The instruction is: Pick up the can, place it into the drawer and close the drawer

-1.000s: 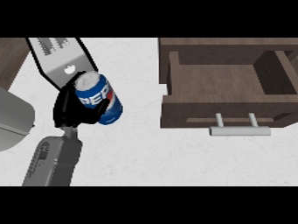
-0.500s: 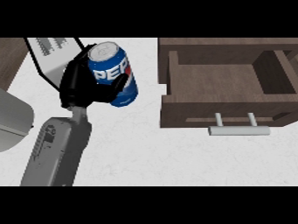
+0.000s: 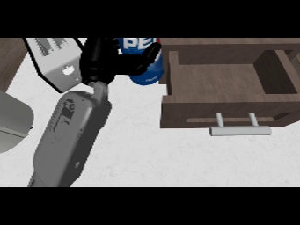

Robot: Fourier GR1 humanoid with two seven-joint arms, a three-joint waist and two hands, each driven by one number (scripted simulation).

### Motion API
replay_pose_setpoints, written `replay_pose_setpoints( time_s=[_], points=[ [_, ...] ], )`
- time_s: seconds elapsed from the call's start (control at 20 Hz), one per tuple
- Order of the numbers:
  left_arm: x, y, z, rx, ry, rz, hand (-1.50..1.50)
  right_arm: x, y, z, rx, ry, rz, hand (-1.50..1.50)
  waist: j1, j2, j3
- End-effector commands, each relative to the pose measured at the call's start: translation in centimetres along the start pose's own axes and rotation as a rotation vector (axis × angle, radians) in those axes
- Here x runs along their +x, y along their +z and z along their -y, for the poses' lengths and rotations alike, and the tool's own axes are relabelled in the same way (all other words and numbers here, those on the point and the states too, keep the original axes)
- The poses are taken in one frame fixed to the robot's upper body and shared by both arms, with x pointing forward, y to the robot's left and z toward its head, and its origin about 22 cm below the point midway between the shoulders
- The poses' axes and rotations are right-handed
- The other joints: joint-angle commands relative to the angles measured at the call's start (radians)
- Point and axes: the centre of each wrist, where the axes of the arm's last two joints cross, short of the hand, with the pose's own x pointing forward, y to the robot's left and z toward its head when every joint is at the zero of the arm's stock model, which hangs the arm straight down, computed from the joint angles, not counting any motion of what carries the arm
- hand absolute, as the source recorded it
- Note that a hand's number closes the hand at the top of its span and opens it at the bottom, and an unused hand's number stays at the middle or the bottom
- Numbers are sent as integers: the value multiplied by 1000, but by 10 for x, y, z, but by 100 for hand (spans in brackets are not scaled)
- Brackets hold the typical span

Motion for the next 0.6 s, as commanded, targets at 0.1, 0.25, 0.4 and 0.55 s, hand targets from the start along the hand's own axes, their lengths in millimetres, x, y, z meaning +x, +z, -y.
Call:
replay_pose_setpoints(
  time_s=[0.1, 0.25, 0.4, 0.55],
  points=[
    [14, -30, 28, -3, -24, 15, 150, -11, 14, 9, 15, -4, -10, -150, -12, 1, 0],
    [27, -30, 62, -10, -31, 11, 150, -5, -6, 9, 31, -24, 5, -150, -9, 1, 0],
    [25, -38, 66, -8, -28, 7, 150, -15, -1, 0, 19, -20, 2, -150, -9, 1, 0],
    [16, -44, 78, 4, -51, 10, 150, -17, 2, 5, 24, -19, 6, -150, -20, 3, 0]
  ],
)
